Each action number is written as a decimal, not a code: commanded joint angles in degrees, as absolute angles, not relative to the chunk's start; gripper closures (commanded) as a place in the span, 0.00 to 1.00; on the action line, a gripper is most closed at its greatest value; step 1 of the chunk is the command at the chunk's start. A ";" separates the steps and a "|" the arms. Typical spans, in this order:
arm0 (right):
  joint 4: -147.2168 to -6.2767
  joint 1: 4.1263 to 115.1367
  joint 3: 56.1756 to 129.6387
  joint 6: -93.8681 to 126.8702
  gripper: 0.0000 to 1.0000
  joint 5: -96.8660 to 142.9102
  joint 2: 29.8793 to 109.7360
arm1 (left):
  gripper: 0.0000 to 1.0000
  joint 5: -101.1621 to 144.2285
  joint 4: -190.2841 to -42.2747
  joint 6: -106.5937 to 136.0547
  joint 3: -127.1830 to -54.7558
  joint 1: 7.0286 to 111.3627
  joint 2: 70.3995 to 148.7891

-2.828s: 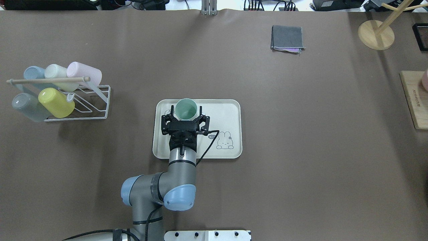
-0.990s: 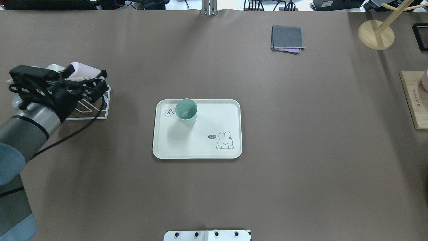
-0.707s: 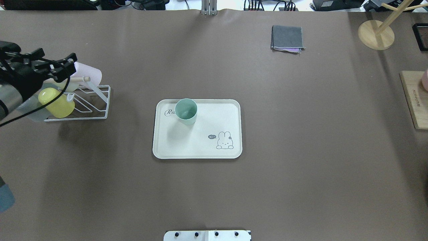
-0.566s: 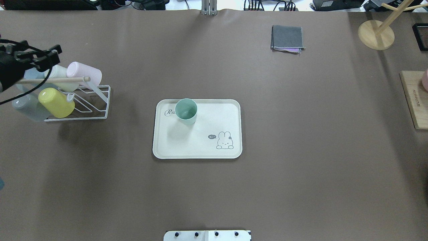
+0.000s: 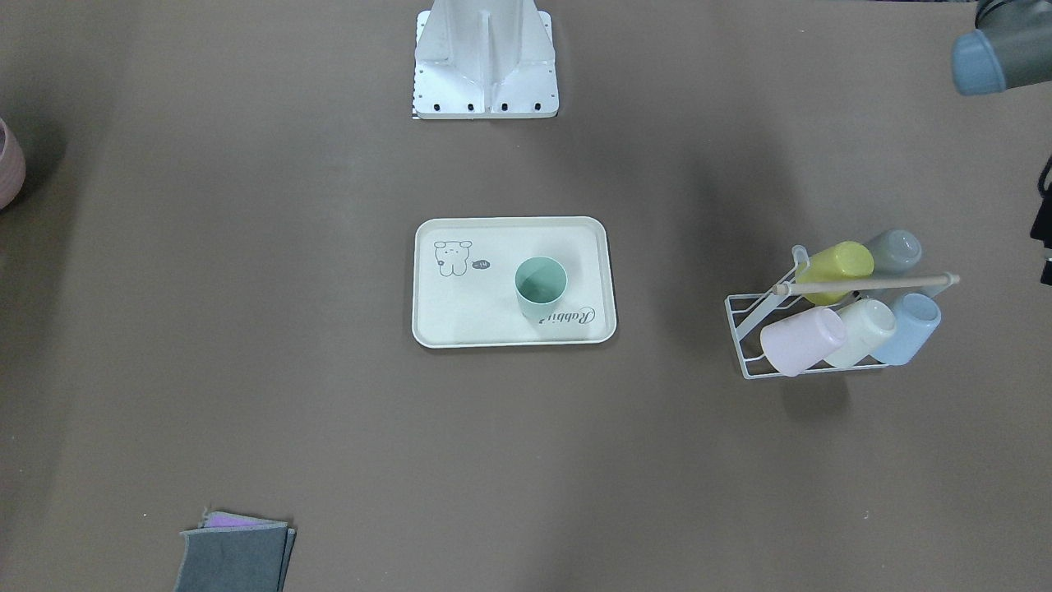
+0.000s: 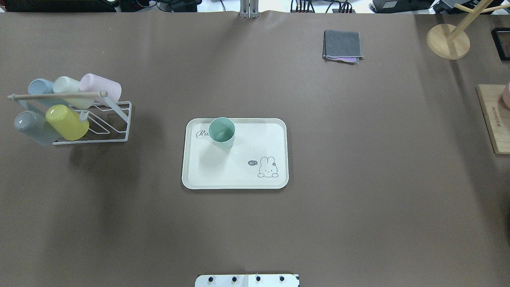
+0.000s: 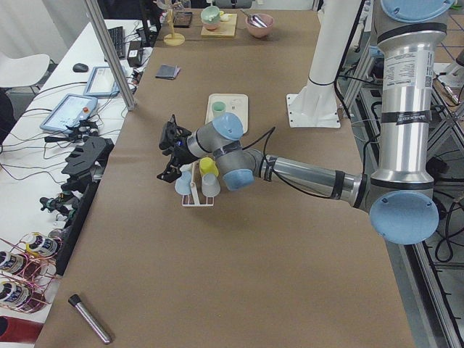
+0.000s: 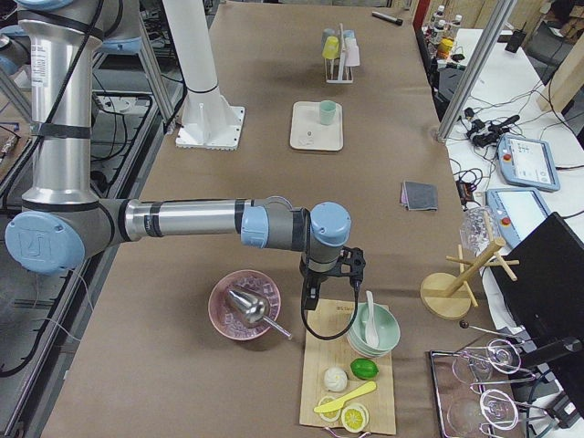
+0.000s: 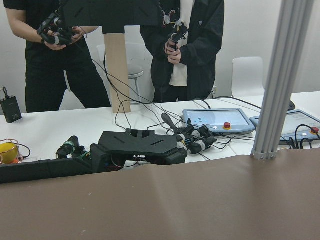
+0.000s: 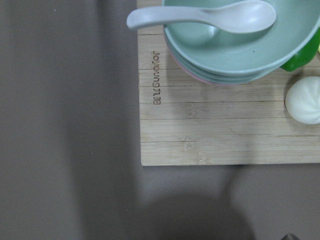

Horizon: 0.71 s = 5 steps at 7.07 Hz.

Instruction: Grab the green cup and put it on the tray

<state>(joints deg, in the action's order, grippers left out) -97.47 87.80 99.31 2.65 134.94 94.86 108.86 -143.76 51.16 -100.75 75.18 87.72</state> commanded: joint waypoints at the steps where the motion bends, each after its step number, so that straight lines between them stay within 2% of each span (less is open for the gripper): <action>1: -97.47 87.80 99.23 2.46 0.00 134.91 94.66 | 0.02 123.07 -137.34 51.24 -96.51 81.81 88.41; 3: -97.56 87.71 98.62 2.72 0.00 134.91 93.61 | 0.02 131.73 -121.55 45.32 -95.71 83.58 90.61; 5: -97.47 87.71 98.61 2.81 0.00 134.91 92.91 | 0.02 133.76 -112.53 33.78 -95.10 83.24 90.79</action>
<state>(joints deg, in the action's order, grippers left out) -97.50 87.72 98.71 2.77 134.91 93.44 132.19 -117.89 39.11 -95.57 83.38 90.62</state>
